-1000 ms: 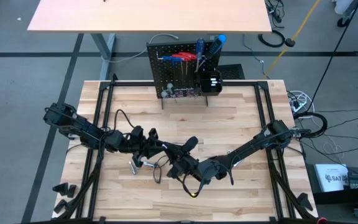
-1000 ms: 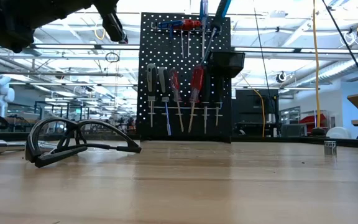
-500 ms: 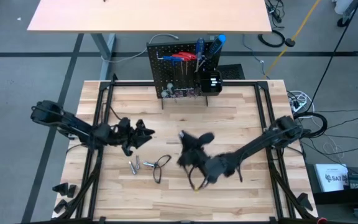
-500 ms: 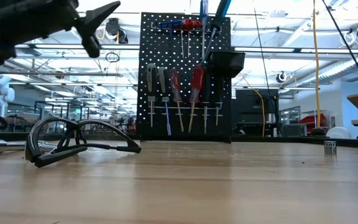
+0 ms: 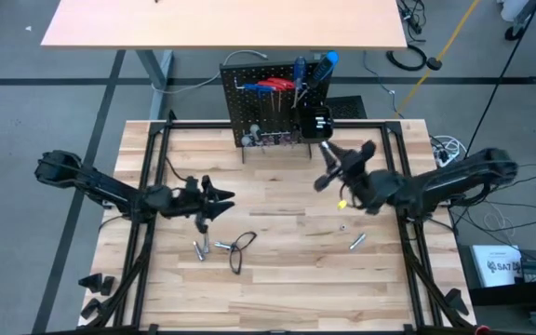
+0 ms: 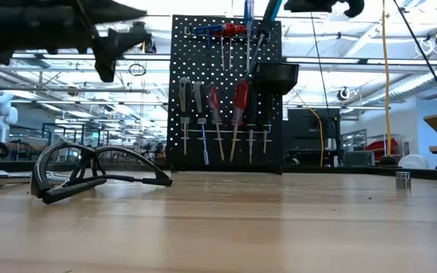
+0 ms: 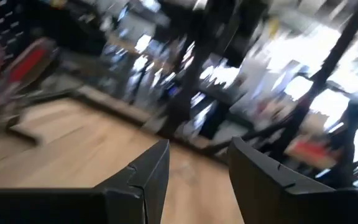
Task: Hang tools onto peg board
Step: Put the top socket into the black bin on the peg board
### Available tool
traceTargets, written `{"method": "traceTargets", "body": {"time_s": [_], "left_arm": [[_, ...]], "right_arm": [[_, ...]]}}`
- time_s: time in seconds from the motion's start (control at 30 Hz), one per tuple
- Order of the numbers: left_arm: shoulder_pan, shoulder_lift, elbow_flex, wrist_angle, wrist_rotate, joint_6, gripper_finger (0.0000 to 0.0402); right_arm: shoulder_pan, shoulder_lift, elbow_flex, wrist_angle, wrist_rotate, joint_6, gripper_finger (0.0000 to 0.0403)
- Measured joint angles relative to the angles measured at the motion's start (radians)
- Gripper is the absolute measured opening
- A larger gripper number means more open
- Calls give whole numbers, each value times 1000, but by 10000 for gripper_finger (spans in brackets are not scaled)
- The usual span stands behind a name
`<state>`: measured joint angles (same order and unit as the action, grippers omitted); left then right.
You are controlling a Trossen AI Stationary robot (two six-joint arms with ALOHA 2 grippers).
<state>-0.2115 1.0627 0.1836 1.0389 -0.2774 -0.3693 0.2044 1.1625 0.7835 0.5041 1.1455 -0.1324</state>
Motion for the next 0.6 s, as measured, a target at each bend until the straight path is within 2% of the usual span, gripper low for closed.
{"method": "traceTargets", "body": {"time_s": [0.13, 0.2, 0.27, 0.6], "left_arm": [[0, -12, 101, -301, -59, 39, 164], [0, -10, 150, -426, -78, 44, 164], [0, -5, 186, -500, -92, 46, 164], [0, -5, 200, -535, -71, 43, 164]], "right_arm": [[-93, -85, 46, -320, -163, 261, 44], [-149, -85, 85, -445, -267, 367, 44], [-191, -59, 114, -520, -323, 426, 44], [-338, 107, 313, -696, -374, 465, 44]]}}
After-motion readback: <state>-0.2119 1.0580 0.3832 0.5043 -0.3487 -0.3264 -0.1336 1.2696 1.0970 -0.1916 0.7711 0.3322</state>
